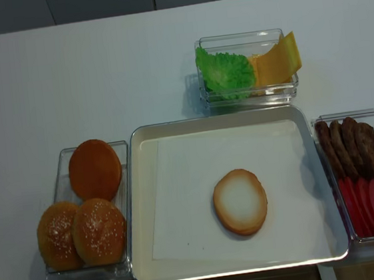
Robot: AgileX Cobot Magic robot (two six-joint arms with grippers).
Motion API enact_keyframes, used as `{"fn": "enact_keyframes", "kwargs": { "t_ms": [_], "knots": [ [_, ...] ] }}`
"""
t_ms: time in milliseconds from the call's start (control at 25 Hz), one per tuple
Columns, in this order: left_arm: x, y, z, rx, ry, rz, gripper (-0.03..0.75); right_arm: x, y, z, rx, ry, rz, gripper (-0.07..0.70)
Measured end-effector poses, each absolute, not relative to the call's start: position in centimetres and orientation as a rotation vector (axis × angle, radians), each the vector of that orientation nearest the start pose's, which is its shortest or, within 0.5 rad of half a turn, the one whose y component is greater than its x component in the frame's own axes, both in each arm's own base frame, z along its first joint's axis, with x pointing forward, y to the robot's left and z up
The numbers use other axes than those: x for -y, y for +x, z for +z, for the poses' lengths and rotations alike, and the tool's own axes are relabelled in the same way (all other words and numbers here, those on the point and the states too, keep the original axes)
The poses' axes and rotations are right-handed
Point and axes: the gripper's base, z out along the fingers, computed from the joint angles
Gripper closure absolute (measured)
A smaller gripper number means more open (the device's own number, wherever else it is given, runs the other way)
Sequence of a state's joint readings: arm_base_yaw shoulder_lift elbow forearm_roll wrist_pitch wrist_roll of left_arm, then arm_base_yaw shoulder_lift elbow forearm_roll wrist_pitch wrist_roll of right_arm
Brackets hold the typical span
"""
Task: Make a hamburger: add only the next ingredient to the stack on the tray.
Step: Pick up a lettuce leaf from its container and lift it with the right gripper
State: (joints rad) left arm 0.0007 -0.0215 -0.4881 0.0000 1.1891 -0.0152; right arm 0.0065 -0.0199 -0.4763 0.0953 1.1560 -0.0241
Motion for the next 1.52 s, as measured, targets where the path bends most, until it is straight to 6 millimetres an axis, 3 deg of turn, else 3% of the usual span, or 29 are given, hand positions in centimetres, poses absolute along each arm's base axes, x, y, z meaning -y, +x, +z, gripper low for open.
{"fn": "enact_keyframes", "kwargs": {
  "t_ms": [480,600,720,840,1320,1480,1520],
  "knots": [
    [0.0,-1.3,26.4,-2.163,-0.017,-0.008,0.344,-0.8,-1.0,26.3,-2.141,-0.043,0.106,0.615],
    [0.0,-1.3,26.4,-2.163,-0.017,-0.008,0.344,-0.8,-1.0,26.3,-2.141,-0.026,0.114,0.517],
    [0.0,-1.3,26.4,-2.163,-0.017,-0.008,0.344,-0.8,-1.0,26.3,-2.141,-0.017,0.127,0.344],
    [0.0,-1.3,26.4,-2.163,-0.017,-0.008,0.344,-1.0,-1.0,26.6,-2.119,-0.019,0.159,0.23],
    [0.0,-1.3,26.4,-2.163,-0.017,-0.008,0.344,-1.2,-1.2,28.8,-2.026,-0.02,0.184,0.21],
    [0.0,-1.3,26.4,-2.163,-0.017,-0.008,0.344,-1.2,0.1,30.0,-2.044,-0.012,0.18,0.209],
    [0.0,-1.3,26.4,-2.163,-0.017,-0.008,0.344,-1.2,1.2,30.8,-2.059,-0.005,0.186,0.209]
  ]
}}
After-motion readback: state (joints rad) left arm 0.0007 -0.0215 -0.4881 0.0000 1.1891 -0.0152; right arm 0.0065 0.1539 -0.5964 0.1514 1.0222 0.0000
